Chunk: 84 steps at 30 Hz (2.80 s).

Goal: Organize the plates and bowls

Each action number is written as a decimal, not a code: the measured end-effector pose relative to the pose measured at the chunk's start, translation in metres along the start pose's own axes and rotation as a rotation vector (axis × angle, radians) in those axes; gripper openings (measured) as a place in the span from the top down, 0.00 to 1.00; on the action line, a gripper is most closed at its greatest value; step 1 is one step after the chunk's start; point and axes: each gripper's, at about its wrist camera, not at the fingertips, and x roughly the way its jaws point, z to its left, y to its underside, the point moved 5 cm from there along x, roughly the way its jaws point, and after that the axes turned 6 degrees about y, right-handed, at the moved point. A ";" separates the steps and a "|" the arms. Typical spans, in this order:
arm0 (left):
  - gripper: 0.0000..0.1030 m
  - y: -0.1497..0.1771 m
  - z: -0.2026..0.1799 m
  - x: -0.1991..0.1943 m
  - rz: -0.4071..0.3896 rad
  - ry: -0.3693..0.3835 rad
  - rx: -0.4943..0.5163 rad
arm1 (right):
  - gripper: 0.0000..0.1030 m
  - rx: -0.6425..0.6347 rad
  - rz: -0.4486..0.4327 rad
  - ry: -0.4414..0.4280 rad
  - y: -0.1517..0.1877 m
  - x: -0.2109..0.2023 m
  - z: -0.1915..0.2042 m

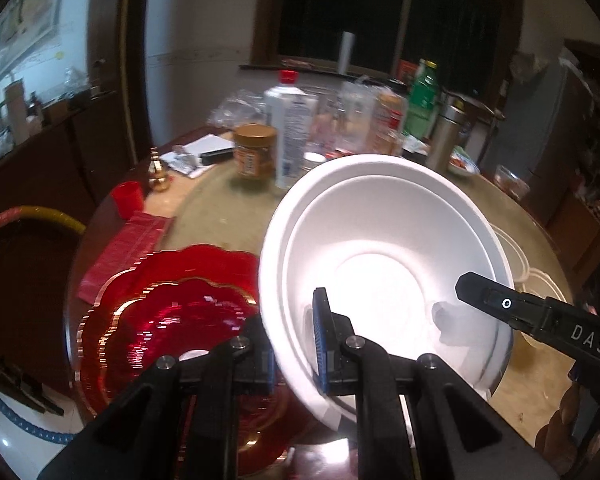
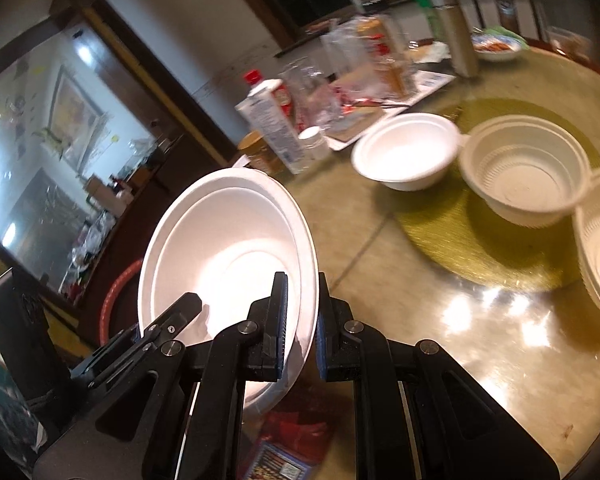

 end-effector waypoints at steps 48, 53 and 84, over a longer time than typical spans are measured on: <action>0.87 0.020 0.105 -0.006 0.023 -0.192 -0.149 | 0.89 -0.180 0.183 -0.086 0.028 0.085 0.095; 0.87 0.026 0.108 -0.005 0.038 -0.205 -0.147 | 0.89 -0.191 0.204 -0.085 0.033 0.089 0.096; 0.86 0.048 0.122 0.012 0.130 -0.251 -0.149 | 0.89 -0.216 0.335 -0.048 0.059 0.121 0.094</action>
